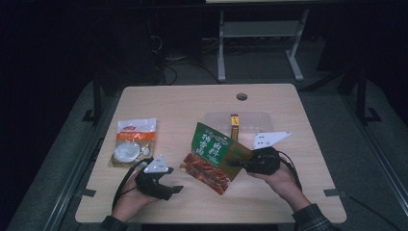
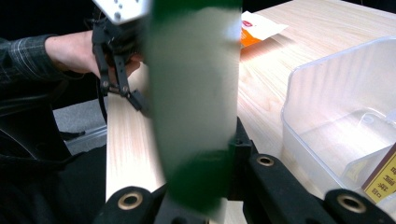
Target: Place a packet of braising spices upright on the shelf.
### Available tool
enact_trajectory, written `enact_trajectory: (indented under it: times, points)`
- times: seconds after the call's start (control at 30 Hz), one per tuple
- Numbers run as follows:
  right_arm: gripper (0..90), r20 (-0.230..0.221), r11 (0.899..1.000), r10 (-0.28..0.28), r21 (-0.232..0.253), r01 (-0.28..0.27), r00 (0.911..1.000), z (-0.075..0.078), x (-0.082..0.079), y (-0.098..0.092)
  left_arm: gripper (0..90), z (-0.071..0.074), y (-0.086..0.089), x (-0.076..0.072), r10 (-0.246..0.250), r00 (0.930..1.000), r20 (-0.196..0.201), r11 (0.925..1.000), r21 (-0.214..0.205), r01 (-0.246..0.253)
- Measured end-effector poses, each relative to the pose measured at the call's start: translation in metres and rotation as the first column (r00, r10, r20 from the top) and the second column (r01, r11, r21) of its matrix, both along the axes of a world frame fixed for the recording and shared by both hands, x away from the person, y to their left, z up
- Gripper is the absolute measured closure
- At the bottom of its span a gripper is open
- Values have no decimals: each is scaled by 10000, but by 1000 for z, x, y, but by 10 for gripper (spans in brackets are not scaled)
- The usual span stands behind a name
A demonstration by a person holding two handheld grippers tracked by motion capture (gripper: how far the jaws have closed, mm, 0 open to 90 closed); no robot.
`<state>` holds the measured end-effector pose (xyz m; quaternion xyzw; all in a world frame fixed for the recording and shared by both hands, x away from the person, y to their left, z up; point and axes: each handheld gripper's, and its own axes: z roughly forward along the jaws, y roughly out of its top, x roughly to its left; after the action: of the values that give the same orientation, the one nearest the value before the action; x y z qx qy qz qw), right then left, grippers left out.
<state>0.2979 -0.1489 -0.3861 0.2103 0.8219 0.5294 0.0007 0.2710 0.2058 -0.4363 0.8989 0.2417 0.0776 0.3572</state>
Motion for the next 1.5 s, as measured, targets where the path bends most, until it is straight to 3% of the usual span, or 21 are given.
enact_trajectory:
  times: [0.07, 0.17, 0.37, 0.6, 1.03, 1.3, 1.5]
  points:
    - [897, -37, 10000, 1, 44, -1, 10000, 2, 0, -1, 256, 0, -2, 0, -35, 10000, 58, 9998, 210, 34]
    - [897, -36, 9999, -62, 89, 62, 10000, 5, 1, -2, 253, 0, -2, 1, -159, 9999, 53, 9998, 122, 158]
    - [898, -3, 9992, -294, 272, 294, 9996, 14, 3, -8, 188, -5, -1, 6, 90, 9994, -324, 9990, -436, -104]
    - [898, 91, 9963, -555, 660, 548, 9984, 30, 9, -15, 164, -6, -3, 4, -132, 9999, -89, 9976, -685, 125]
    - [898, 547, 9886, -1210, 965, 1154, 9911, 61, 20, -30, 162, -4, -2, 4, -56, 9997, 217, 9981, -605, 69]
    - [898, 896, 9761, -1792, 1407, 1656, 9797, 82, 25, -52, 163, -5, -1, 5, -53, 9996, 290, 9986, -531, 68]
    - [898, 934, 9746, -1938, 1324, 1808, 9766, 85, 20, -69, 163, -4, 1, 5, 58, 9995, 298, 9981, -619, -40]
